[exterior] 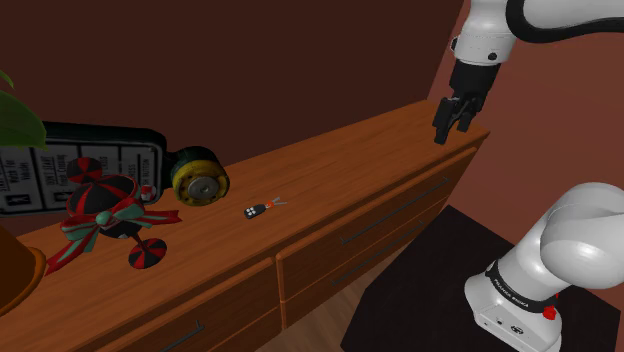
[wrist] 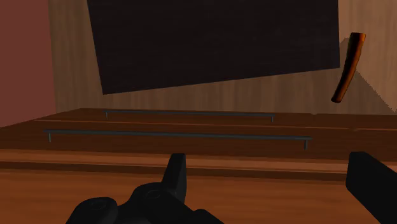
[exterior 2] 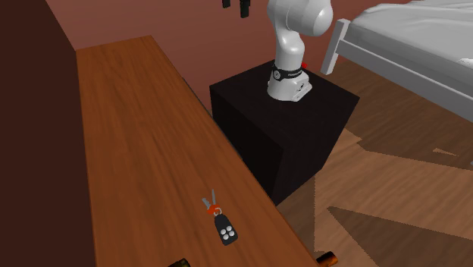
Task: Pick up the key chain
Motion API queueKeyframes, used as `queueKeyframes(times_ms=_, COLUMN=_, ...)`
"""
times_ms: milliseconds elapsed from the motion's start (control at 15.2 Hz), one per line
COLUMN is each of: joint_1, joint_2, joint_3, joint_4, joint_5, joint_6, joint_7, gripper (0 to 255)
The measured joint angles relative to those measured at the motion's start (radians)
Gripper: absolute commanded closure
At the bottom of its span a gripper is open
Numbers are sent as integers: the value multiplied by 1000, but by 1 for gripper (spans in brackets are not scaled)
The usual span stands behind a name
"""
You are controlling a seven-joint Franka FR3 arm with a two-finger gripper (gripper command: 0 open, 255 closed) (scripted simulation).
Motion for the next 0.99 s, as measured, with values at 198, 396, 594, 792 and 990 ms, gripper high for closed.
queueKeyframes(times_ms=198, joint_1=5, joint_2=10, joint_3=27, joint_4=-17, joint_5=22, joint_6=32, joint_7=39, gripper=0)
queueKeyframes(times_ms=396, joint_1=14, joint_2=48, joint_3=81, joint_4=-31, joint_5=63, joint_6=97, joint_7=121, gripper=0)
queueKeyframes(times_ms=594, joint_1=27, joint_2=99, joint_3=150, joint_4=-39, joint_5=110, joint_6=173, joint_7=221, gripper=0)
queueKeyframes(times_ms=792, joint_1=31, joint_2=164, joint_3=208, joint_4=-29, joint_5=140, joint_6=245, joint_7=309, gripper=0)
queueKeyframes(times_ms=990, joint_1=29, joint_2=261, joint_3=271, joint_4=-2, joint_5=158, joint_6=332, joint_7=401, gripper=0)
